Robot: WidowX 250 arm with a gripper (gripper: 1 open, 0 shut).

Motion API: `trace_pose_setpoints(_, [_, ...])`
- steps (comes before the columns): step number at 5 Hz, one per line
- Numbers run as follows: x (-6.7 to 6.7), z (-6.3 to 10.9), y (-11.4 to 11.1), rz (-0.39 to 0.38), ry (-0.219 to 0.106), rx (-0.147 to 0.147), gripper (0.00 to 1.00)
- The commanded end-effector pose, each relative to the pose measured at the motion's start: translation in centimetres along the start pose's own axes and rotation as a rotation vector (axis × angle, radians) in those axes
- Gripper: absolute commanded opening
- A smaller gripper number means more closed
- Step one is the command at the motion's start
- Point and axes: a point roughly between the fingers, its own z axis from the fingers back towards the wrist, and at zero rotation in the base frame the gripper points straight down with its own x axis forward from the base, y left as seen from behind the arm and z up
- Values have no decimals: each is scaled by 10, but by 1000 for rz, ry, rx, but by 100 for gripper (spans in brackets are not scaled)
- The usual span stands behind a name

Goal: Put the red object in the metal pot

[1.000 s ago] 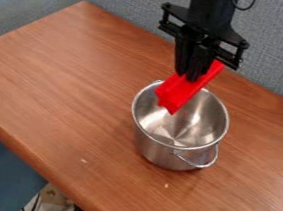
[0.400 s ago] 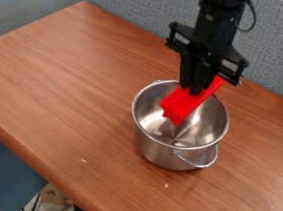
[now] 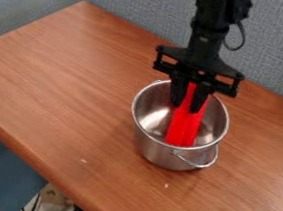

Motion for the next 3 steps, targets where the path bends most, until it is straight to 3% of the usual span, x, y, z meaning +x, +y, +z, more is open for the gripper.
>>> trace_pose_setpoints(1, [-6,15,-2,161,-60,-38,100])
trace_pose_setpoints(3, [-11,-31,2,80,4,-15,100])
